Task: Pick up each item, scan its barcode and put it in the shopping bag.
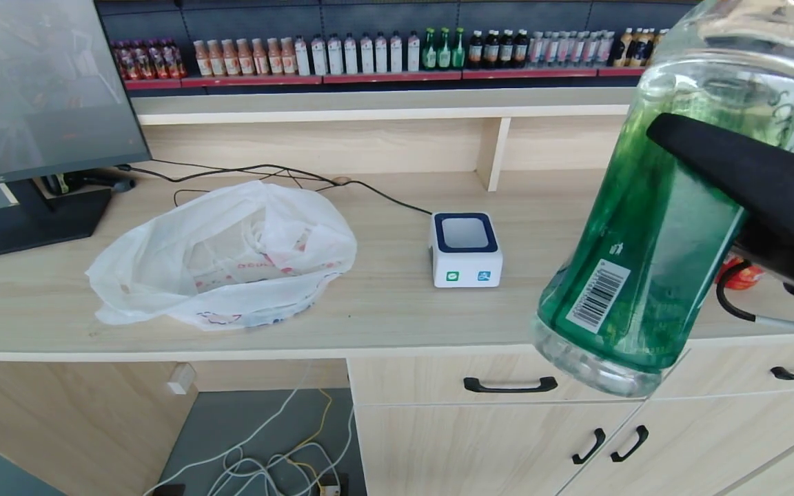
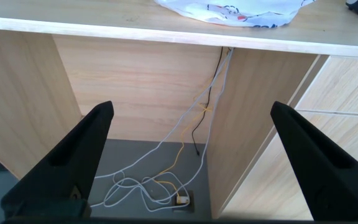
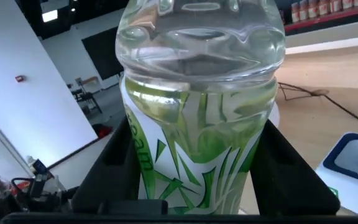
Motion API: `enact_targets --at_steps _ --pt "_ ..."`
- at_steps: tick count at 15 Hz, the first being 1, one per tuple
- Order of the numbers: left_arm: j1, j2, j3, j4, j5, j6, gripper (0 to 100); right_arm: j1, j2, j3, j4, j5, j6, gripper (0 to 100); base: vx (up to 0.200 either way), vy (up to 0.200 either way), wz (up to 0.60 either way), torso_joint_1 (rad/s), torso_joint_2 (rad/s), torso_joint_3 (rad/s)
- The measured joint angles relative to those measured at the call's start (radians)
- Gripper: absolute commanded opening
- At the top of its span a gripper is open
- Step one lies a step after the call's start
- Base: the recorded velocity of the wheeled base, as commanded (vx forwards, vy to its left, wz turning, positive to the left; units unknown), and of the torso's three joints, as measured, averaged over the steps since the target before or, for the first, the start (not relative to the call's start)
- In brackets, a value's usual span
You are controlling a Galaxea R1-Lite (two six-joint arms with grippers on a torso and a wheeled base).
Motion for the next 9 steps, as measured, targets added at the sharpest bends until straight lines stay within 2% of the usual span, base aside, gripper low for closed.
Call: enact_targets --at_steps 3,5,9 --pt "0.000 0.000 0.000 0.000 0.000 0.000 100 -0.025 0.010 -0.011 -0.011 0.004 0.124 0 0.000 0.000 0.00 0.000 0.00 0.000" --pt "0.000 0.000 0.000 0.000 0.000 0.000 100 -0.029 0.030 -0.012 -0.090 0.007 0.200 0 0.000 0.000 0.00 0.000 0.00 0.000" --pt "0.000 0.000 0.000 0.000 0.000 0.000 100 -0.031 0.131 0.044 -0.404 0.015 0.261 0 0.000 0.000 0.00 0.000 0.00 0.000"
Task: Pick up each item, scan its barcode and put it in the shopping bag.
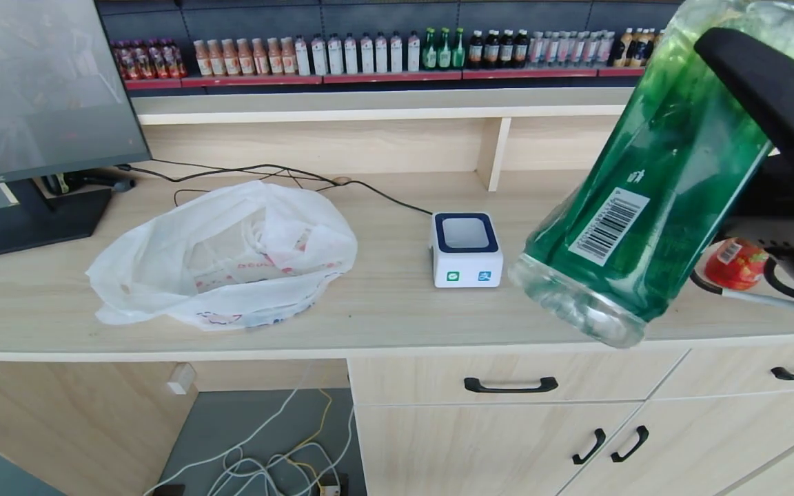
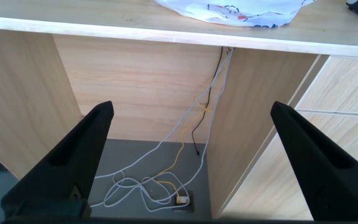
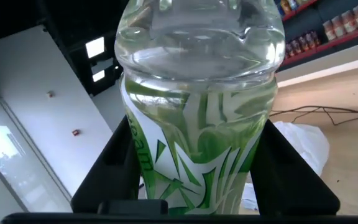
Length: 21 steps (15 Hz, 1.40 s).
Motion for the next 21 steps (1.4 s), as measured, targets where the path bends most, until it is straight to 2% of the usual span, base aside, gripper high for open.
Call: enact_targets --at_steps 1,2,10,21 --pt "0.000 0.000 0.000 0.000 0.000 0.000 100 0.000 0.035 0.025 -0.067 0.014 0.004 0 0.000 0.000 0.00 0.000 0.00 0.000" --pt "0.000 0.000 0.000 0.000 0.000 0.000 100 0.000 0.064 0.047 -0.076 0.030 0.008 0 0.000 0.000 0.00 0.000 0.00 0.000" --pt "0.000 0.000 0.000 0.000 0.000 0.000 100 0.024 0.058 0.064 -0.081 0.033 0.169 0 0.000 0.000 0.00 0.000 0.00 0.000" --pt "0.000 0.000 0.000 0.000 0.000 0.000 100 0.043 0.030 0.066 -0.081 0.033 0.179 0 0.000 0.000 0.00 0.000 0.00 0.000"
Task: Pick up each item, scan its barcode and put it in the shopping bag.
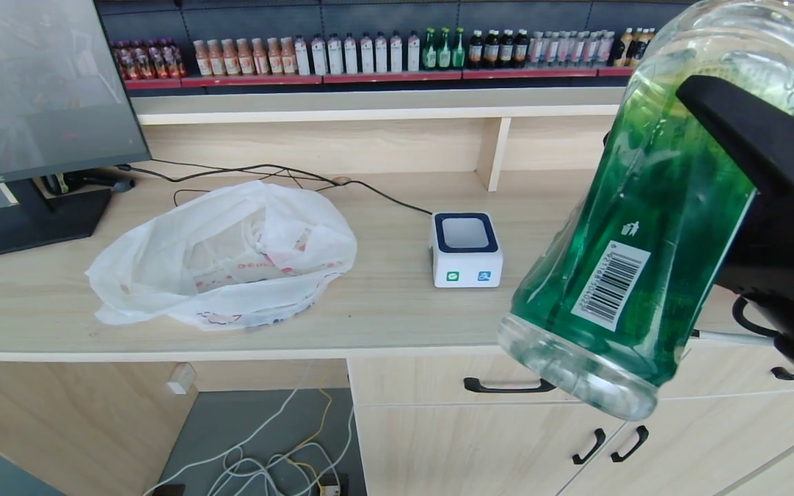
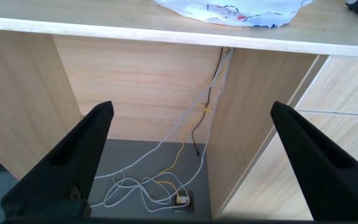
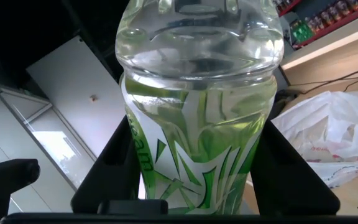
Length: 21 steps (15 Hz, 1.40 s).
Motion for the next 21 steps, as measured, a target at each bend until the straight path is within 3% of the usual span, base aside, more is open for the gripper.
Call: enact_targets --at_steps 14,21 --pt "0.000 0.000 0.000 0.000 0.000 0.000 100 0.000 -0.007 0.008 0.000 0.000 -0.022 0 0.000 0.000 0.00 0.000 0.00 0.000" --pt "0.000 0.000 0.000 0.000 0.000 0.000 100 0.014 -0.015 0.048 0.000 0.069 -0.249 0 0.000 0.000 0.00 0.000 0.00 0.000"
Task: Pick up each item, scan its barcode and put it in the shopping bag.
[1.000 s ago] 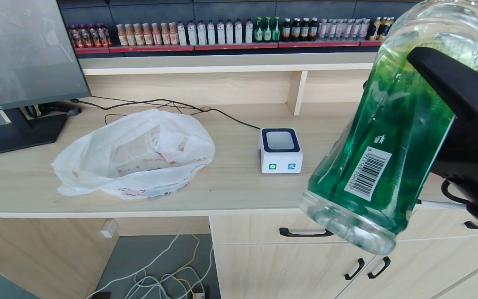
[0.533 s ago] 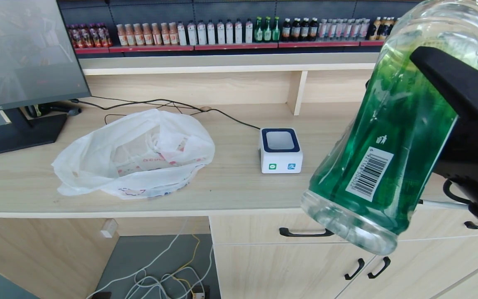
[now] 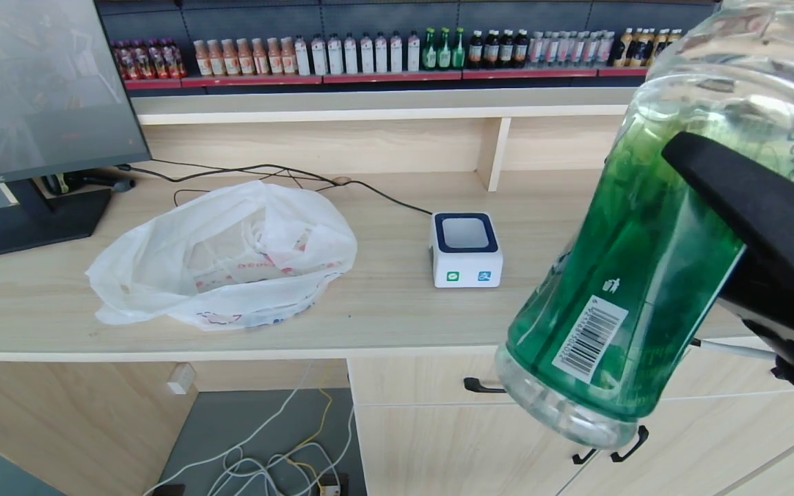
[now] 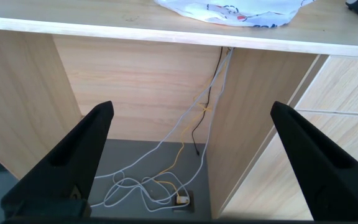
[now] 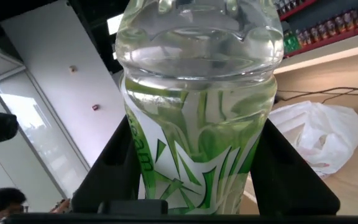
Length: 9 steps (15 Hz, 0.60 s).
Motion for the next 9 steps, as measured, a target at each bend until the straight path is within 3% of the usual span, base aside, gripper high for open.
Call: enact_targets --at_steps 4,9 --pt "0.000 0.000 0.000 0.000 0.000 0.000 100 -0.002 0.037 0.111 0.001 0.012 -0.326 0 0.000 0.000 0.00 0.000 0.00 0.000" --pt "0.000 0.000 0.000 0.000 0.000 0.000 100 -0.133 0.077 0.171 0.001 -0.186 -0.514 0 0.000 0.000 0.00 0.000 0.00 0.000"
